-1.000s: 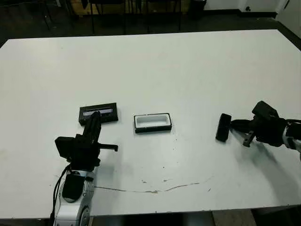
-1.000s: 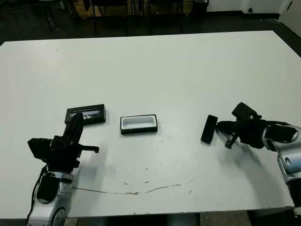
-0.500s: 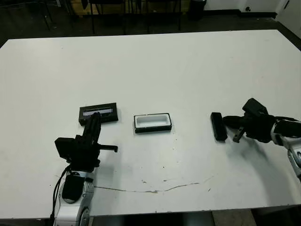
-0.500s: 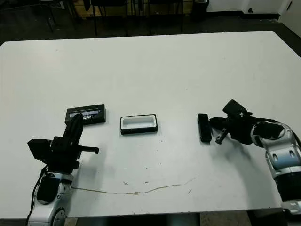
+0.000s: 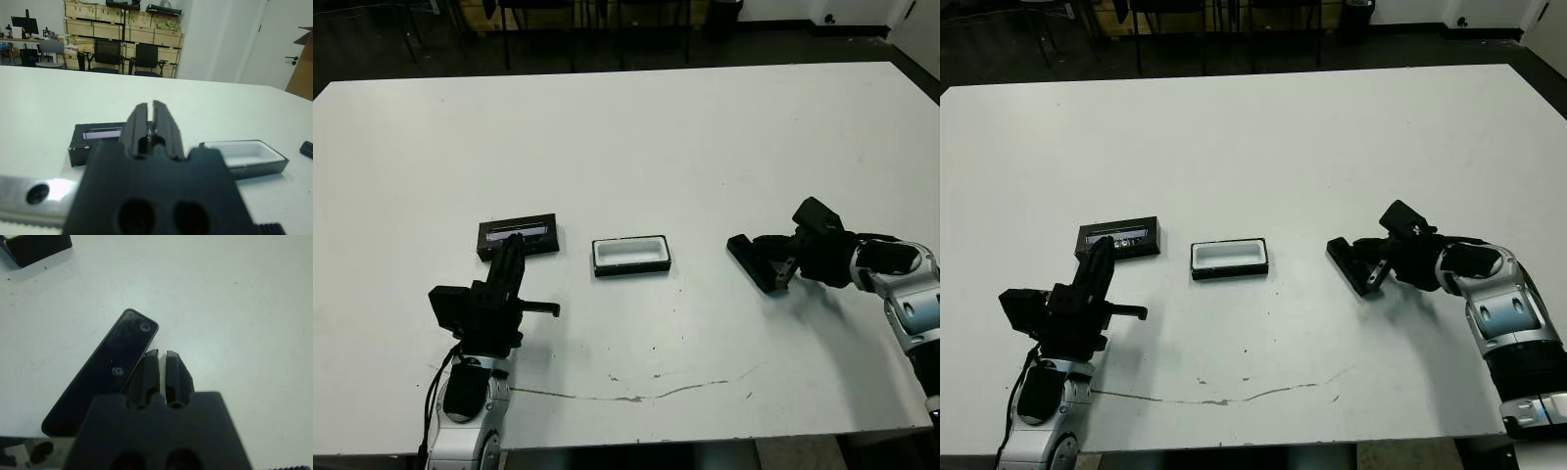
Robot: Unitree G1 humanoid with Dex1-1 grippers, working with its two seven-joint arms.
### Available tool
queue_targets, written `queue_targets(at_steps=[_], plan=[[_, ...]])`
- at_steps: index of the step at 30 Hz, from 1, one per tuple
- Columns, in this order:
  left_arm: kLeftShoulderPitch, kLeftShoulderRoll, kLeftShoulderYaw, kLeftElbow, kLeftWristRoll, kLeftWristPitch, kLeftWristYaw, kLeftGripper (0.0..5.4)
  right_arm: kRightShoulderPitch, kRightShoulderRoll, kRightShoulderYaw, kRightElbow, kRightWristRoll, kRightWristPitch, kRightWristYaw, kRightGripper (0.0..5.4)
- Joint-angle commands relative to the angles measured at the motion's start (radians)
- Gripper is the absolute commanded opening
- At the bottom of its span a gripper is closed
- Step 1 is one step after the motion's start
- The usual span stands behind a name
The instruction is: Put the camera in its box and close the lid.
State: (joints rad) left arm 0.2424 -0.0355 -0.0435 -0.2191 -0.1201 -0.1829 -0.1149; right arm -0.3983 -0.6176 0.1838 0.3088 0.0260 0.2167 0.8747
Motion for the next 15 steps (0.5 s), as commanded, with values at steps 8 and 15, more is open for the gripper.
queue_targets(at_steps=[8,15], plan=[[0.011,0.008,-0.003,0.009,0.014,0.013,0.006,0.02,0.022,0.018,-0.019,0.068,-0.010,-0.011,-0.034,0.00],[0.013,0.009,0.001,0.018,0.010,0.004,0.002,0.02,0.048,0.047,-0.165,0.027,0.048,0.031,-0.188,0.00]])
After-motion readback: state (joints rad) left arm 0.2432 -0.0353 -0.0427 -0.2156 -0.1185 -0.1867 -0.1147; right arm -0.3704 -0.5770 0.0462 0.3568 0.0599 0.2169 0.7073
